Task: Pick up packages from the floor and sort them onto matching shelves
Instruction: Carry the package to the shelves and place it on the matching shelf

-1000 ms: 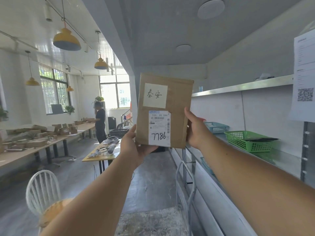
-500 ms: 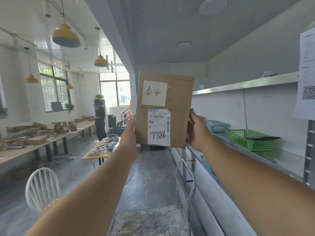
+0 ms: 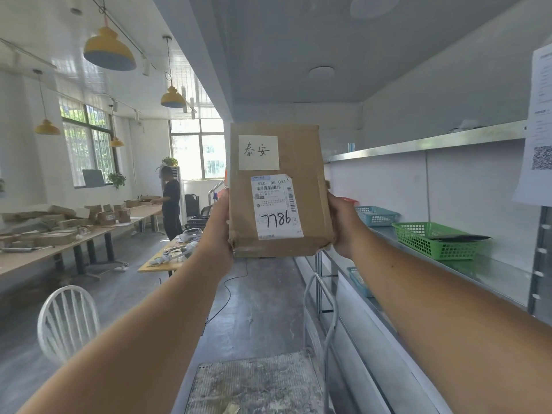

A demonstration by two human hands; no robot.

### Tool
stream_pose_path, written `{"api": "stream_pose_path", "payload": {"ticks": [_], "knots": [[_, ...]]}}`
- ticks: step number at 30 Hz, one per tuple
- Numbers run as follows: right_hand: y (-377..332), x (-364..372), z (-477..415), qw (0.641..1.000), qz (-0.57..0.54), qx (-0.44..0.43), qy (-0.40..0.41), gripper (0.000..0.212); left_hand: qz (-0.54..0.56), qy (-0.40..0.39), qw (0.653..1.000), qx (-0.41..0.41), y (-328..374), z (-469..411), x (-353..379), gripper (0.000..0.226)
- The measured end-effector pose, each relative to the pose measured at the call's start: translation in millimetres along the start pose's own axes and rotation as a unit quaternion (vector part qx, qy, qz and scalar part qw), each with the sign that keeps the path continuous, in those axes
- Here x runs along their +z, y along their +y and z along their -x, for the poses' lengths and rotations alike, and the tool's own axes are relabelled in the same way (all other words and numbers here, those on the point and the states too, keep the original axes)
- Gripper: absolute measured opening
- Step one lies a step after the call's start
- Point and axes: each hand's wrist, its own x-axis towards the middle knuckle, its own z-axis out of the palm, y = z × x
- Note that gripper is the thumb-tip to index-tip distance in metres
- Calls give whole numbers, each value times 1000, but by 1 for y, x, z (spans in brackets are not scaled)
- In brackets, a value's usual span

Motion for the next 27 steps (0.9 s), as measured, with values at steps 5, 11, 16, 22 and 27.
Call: {"api": "stream_pose_path", "payload": {"ticks": [5,11,16,22,27], "knots": [[2,2,5,997,-64,45,-28,50,44,-21,998,-27,-6,3,5,55],[10,-3,-4,998,-38,44,-13,76,76,-27,994,-68,-6,4,6,52],[18,-7,-6,997,-53,58,-11,71,93,-24,990,-103,-14,-1,2,63],[20,-10,4,996,-65,51,-12,64,91,-28,990,-101,-18,1,3,59],[19,-13,12,996,-80,45,-3,57,89,-25,991,-95,-20,6,6,55]]}}
